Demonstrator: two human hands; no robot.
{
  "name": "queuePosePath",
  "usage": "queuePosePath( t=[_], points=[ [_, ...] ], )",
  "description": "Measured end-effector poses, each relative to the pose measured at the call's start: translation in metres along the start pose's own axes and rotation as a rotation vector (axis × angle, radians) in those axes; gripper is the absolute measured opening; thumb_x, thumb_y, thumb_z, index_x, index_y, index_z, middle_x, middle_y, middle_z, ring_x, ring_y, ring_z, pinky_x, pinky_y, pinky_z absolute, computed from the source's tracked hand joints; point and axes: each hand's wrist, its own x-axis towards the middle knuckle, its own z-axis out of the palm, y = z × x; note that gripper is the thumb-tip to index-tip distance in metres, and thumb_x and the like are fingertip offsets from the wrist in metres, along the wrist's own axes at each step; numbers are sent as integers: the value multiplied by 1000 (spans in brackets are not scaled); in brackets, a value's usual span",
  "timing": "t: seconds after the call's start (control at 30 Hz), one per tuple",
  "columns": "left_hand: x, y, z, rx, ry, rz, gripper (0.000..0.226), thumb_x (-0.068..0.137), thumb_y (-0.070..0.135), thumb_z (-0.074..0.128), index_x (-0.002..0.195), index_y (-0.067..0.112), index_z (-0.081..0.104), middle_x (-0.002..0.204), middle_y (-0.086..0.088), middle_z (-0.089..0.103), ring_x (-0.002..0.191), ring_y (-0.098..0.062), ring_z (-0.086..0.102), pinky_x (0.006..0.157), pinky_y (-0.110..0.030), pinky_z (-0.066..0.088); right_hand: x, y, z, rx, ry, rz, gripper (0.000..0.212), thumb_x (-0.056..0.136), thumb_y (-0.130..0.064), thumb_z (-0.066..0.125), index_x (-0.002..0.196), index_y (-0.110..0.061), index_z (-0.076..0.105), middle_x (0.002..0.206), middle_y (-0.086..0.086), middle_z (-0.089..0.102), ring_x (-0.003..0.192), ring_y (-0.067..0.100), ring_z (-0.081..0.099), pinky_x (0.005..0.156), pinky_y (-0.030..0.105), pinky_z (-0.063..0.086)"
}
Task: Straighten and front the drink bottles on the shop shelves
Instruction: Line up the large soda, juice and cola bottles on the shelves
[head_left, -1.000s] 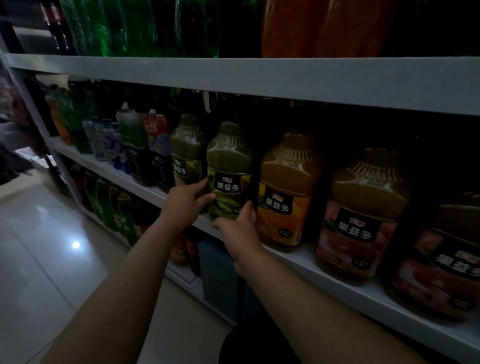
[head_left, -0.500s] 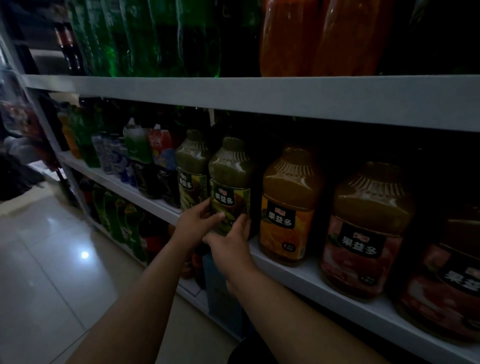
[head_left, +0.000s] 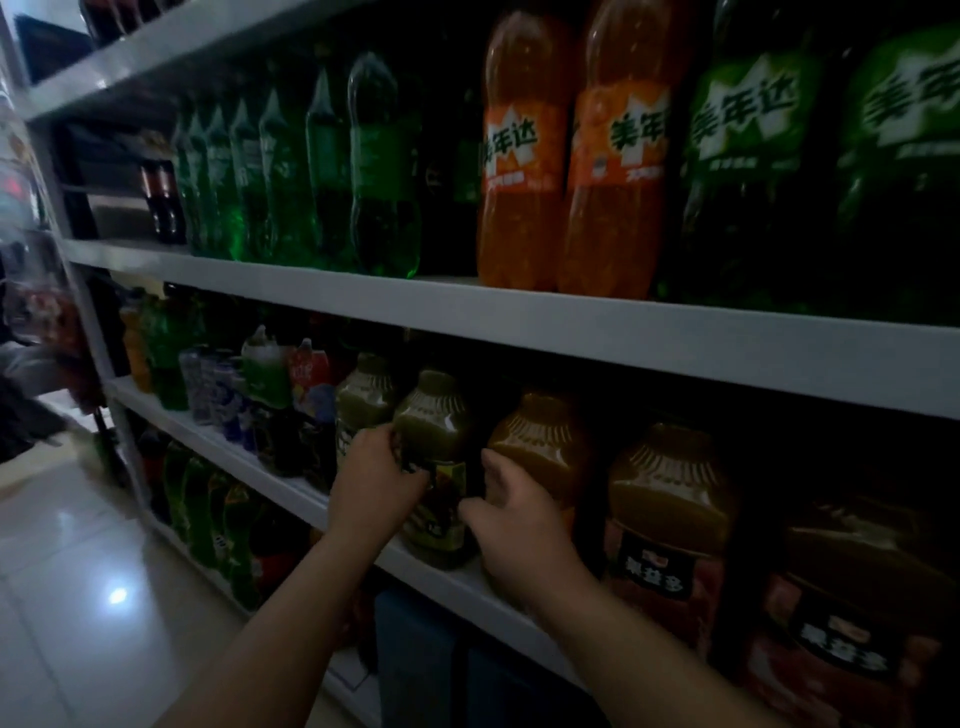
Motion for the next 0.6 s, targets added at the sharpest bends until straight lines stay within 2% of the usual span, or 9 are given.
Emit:
queuePosePath(
  t=[0.07, 0.13, 0.2, 0.3, 0.4, 0.47, 0.5, 0.57, 0.6],
  points=[
    [8, 33, -8, -46, 123, 45, 42, 72, 33, 73, 111, 25, 60, 102, 10, 54, 92, -5, 52, 75, -25, 44, 0, -20, -17, -9, 26, -55, 51, 86, -12, 58, 128, -40, 50, 104, -32, 53, 98, -15, 51, 69, -1, 39],
    [18, 69, -19, -88, 275, 100, 50, 78, 29, 71, 125, 20, 56, 106, 7, 51, 95, -4, 46, 81, -19, 38, -2, -45, -34, -100, 77, -145, 50, 85, -17, 59, 131, -35, 49, 110, -30, 53, 106, -10, 51, 76, 0, 39],
    [29, 105, -31, -189, 344, 157, 46, 87, 30, 64, 131, 18, 53, 114, 7, 49, 101, -4, 46, 87, -13, 37, -3, -73, -51, -200, 136, -258, 49, 85, -23, 57, 133, -33, 49, 121, -22, 53, 112, -6, 49, 90, 11, 40],
    [50, 152, -46, -228, 357, 198, 51, 93, 41, 49, 139, 19, 47, 139, 1, 42, 126, -11, 37, 104, -24, 27, -3, -110, -70, -263, 201, -368, 45, 85, -29, 54, 130, -35, 51, 122, -22, 51, 114, -6, 48, 97, 19, 40],
    [65, 177, -55, -266, 330, 46, 52, 97, 36, 45, 144, 14, 40, 147, -6, 39, 134, -20, 35, 111, -35, 28, 1, -141, -77, -255, 179, -318, 44, 87, -23, 55, 128, -37, 52, 117, -25, 50, 112, -4, 49, 96, 21, 42],
    [70, 182, -58, -317, 273, -120, 53, 99, 32, 44, 147, 12, 32, 146, -7, 40, 132, -23, 38, 108, -39, 34, 8, -157, -73, -237, 124, -257, 44, 87, -19, 56, 127, -38, 52, 112, -29, 50, 108, -7, 50, 93, 19, 43],
    [71, 180, -60, -271, 258, -141, 53, 99, 31, 43, 147, 12, 31, 141, -7, 45, 128, -23, 42, 104, -38, 37, 12, -165, -68, -232, 86, -228, 45, 87, -19, 57, 127, -38, 52, 109, -33, 49, 105, -10, 50, 90, 17, 43],
    [73, 173, -66, -97, 214, -70, 50, 99, 28, 43, 145, 10, 35, 123, -7, 56, 112, -23, 51, 90, -34, 40, 23, -184, -57, -218, 0, -172, 45, 87, -21, 57, 128, -38, 51, 108, -35, 49, 105, -13, 49, 89, 16, 44],
    [73, 170, -71, -57, 169, -33, 49, 99, 27, 43, 145, 10, 37, 119, -6, 57, 108, -21, 52, 88, -30, 40, 29, -194, -52, -197, -41, -139, 45, 86, -22, 56, 128, -38, 51, 112, -32, 52, 107, -12, 50, 91, 18, 45]
  ],
)
